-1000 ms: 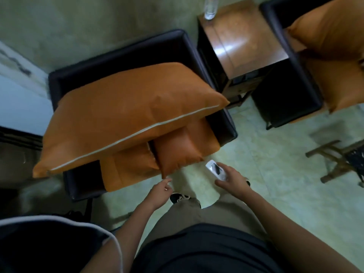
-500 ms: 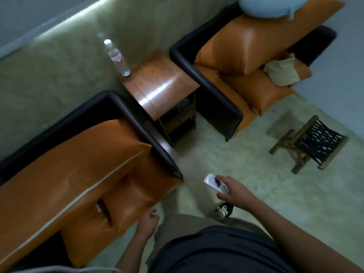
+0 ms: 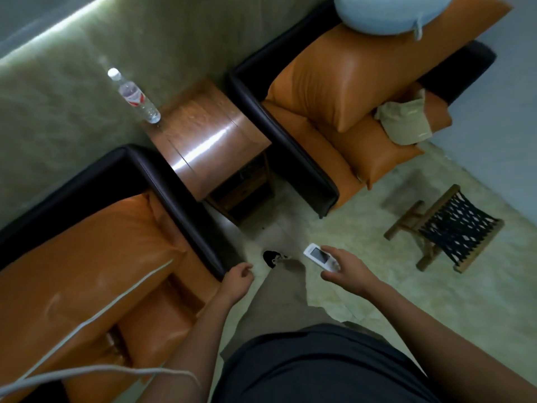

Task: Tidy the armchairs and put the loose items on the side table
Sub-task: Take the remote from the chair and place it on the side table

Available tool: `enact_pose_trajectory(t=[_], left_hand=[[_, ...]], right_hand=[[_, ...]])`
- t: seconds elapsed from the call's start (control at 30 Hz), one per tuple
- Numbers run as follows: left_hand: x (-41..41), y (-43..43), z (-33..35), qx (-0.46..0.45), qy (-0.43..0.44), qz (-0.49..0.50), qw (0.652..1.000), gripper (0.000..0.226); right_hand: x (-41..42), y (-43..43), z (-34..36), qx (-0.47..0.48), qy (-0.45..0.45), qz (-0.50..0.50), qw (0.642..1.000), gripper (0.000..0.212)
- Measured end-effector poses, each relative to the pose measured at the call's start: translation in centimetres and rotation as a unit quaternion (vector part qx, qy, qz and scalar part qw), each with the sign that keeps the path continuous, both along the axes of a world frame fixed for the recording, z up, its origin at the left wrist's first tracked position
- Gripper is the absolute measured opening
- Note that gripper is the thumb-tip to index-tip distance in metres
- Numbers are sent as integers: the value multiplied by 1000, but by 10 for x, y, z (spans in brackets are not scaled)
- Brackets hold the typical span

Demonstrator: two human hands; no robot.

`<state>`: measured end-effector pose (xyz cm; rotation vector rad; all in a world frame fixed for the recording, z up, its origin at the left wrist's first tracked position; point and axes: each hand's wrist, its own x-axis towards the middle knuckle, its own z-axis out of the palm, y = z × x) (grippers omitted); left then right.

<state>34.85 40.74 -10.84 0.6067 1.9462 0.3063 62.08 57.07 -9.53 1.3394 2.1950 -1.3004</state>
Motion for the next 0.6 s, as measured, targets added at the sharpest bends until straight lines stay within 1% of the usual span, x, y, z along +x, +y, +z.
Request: enact_pose_trajectory(t=[0.17, 0.27, 0.37, 0.5, 0.6], left_hand=[[-34, 48, -8, -22, -18, 12, 1000, 38], [-65, 70, -1, -34, -30, 25, 999, 39], [-110, 109, 4, -2, -37, 31, 999, 41], [-159, 154, 23, 32, -16, 108, 993, 36], [-185, 180, 30, 72, -8, 158, 985, 35]], right_hand=[[-38, 73, 5, -13, -17, 18, 1000, 75], [-77, 121, 16, -8, -21, 44, 999, 73], [-128, 172, 16, -3, -15, 79, 997, 73], [-197, 220, 16, -12, 11, 109, 994, 72], [-253, 251, 15, -19, 19, 164, 986, 71]])
